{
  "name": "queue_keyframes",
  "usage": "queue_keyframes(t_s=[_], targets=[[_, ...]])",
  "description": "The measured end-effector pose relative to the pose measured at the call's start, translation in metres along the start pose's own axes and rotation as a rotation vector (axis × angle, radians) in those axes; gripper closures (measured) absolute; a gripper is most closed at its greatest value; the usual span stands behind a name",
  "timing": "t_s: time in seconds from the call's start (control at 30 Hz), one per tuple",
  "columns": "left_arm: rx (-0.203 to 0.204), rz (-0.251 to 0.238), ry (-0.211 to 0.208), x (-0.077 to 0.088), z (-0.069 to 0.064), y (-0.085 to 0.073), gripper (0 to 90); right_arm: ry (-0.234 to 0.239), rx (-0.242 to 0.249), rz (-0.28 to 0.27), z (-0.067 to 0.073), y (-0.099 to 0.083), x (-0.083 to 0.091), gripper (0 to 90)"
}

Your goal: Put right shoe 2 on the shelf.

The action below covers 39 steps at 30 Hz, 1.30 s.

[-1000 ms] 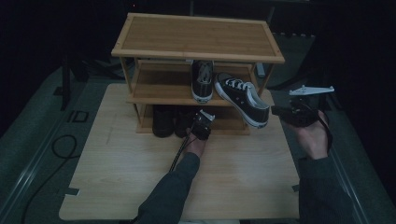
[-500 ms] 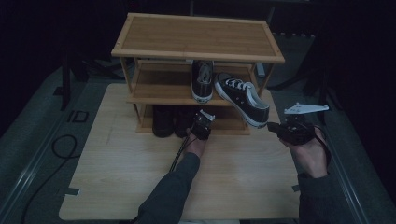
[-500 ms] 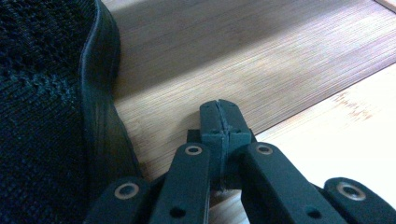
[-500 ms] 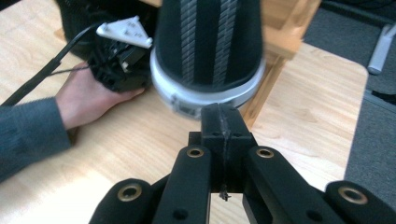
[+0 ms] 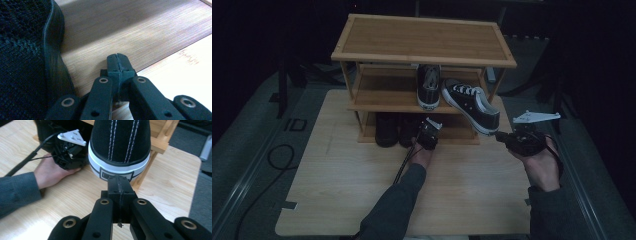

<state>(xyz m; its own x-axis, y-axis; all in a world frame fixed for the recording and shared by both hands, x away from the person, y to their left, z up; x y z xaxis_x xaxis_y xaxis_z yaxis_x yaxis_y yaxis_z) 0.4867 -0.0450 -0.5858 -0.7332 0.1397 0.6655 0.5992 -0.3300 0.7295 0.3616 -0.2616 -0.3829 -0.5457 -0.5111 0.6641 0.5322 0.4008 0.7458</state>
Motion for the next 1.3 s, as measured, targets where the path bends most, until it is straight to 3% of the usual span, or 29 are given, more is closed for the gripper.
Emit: queue_keyframes(t_s=[1.3], targets=[[0.005,-0.003,0.002,0.000,0.000,0.000,90.0,0.143,0.032,-0.040,0.026,0.033,-0.036,90.0]])
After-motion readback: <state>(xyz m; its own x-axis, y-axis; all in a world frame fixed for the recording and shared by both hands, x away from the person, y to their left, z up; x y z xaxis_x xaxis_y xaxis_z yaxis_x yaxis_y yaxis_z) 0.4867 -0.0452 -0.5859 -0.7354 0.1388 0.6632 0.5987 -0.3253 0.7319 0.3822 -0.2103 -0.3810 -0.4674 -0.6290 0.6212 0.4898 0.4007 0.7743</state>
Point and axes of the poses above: each handheld gripper's, and its own axes: x roughly backward along the jaws, y roughly out of its top, z roughly to its left, the point moved 5 cm from there along -x, roughly forward along the jaws, and after that the axes turned 7 degrees about y, right-handed, at the moved point
